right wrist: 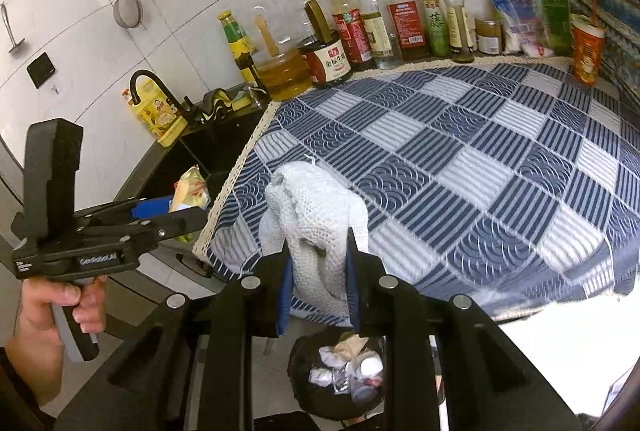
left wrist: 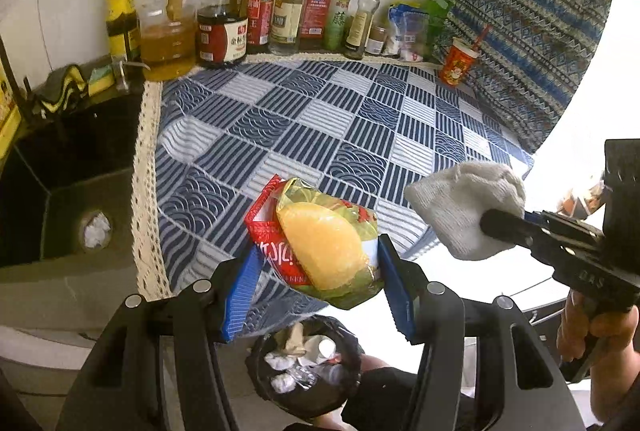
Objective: Collect trash
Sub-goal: 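Carry the snack wrapper and white tissue down over the floor bin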
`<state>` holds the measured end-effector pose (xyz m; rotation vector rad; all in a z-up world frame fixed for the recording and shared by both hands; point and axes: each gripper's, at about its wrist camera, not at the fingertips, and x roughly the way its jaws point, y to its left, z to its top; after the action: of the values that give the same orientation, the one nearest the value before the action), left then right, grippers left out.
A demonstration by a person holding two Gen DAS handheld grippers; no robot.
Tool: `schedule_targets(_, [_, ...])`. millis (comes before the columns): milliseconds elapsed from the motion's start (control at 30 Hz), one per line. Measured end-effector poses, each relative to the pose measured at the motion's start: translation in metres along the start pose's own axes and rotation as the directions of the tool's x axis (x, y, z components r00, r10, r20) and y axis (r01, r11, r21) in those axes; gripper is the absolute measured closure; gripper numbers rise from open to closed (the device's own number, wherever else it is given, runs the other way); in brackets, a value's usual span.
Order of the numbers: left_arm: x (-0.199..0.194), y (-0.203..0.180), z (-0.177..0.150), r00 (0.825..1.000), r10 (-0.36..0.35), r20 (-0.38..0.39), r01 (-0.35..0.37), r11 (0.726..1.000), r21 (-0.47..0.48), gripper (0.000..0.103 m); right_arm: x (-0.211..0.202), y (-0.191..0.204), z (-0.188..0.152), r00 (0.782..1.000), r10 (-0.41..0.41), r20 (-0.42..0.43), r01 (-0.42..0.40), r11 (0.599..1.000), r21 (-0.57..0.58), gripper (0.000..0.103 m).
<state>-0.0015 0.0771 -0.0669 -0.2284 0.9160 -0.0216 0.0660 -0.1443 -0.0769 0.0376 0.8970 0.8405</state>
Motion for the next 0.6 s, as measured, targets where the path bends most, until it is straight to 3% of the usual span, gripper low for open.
schedule_targets(267, [0.022,0.008,-0.042,0.995,-0.044,-0.087,0.041,0.999,-0.035,0.048,0.004,0.004,-0.043,0.995,-0.031,-0.091,0.035,0.998,0.045,0.080])
schedule_targets(600, [0.047,0.018,-0.089,0.982,-0.026,-0.188,0.005,0.994,-0.111,0.048,0.047,-0.009,-0.087,0.970,0.009,-0.243,0.009,0.997,0.072,0.079])
